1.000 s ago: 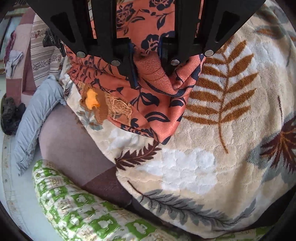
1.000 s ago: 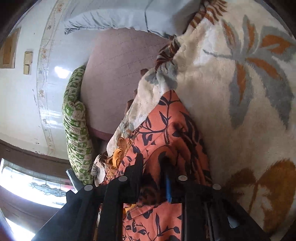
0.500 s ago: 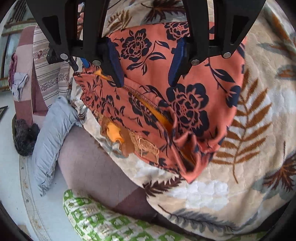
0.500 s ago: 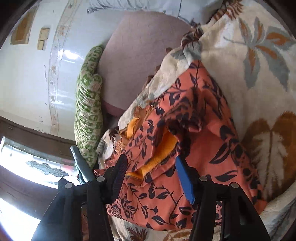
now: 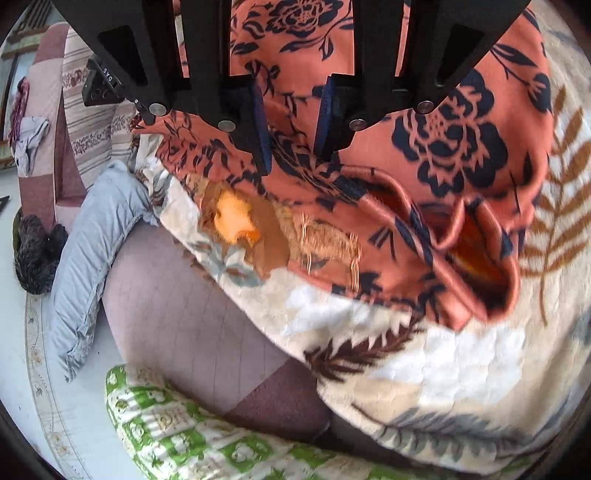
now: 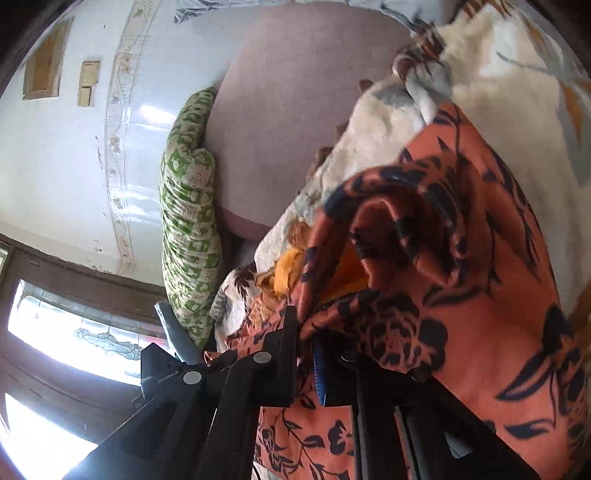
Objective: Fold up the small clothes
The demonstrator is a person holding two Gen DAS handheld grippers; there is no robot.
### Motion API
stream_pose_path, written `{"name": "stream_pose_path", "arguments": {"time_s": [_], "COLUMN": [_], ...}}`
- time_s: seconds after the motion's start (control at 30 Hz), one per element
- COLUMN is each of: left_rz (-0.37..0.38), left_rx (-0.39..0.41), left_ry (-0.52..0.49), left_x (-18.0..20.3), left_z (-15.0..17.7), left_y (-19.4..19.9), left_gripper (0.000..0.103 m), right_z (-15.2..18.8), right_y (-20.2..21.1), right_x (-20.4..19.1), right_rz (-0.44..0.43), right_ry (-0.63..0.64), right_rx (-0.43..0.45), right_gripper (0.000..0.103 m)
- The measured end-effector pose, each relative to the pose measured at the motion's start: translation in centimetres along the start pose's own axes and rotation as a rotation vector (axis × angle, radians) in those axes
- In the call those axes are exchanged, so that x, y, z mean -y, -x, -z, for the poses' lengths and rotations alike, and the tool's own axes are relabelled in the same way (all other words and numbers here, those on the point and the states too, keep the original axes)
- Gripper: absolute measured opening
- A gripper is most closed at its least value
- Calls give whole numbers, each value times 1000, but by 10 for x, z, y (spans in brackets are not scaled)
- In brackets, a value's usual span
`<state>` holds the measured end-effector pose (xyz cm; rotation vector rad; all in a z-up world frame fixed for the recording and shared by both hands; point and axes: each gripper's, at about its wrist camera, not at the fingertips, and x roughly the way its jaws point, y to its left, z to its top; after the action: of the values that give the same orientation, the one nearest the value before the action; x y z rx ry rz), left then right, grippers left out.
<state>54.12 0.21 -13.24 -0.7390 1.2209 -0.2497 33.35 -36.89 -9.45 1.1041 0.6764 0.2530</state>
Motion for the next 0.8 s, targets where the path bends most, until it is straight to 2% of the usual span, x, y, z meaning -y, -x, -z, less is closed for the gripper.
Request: {"name": "stream_pose_path", "arguments": {"time_s": [0.1,0.13,0.17,0.23,0.27,0.33,0.4,0.5,0.63,0.67,0.77,0.8], "left_rz": [-53,-101,-109,-49,-26,-32,-25,-14,-34,-42,-112,-131], "left_rx": [33,26,6,-19,-4,30,25,27,15,8,1,6], "left_ry": [38,62,89,134,132,107,107,118,110,100,61,43], "left_x": [0,-5,-10,-25,-31,-45,-63,-85,-94,-93,-82,-77], "left_z": [-22,-29,-33,-39,-42,-43,-44,-38,-23,-20,-15,-14], "left_y": [1,-3,-6,-1,7,25,39,57,69,70,69,67], "left_gripper": [24,24,24,24,25,27,28,30,41,42,42,41], "right_z": [-26,-31,-34,-35,-34,-33,-34,-38,-32,-29,-22,-20], "right_y": [-10,-14,-14,-1,11,34,53,60,43,36,16,13], "right_x": [6,10,14,18,19,20,25,30,28,25,19,16], "right_rz": [32,85,137,135,129,156,209,252,288,315,417,450], "right_ry": [-26,-35,-41,-30,-13,35,63,70,115,138,240,276], "right_rx": [34,32,39,73,96,143,170,141,105,94,59,45], "right_gripper": [12,15,20,20,22,35,48,49,49,52,53,48]}}
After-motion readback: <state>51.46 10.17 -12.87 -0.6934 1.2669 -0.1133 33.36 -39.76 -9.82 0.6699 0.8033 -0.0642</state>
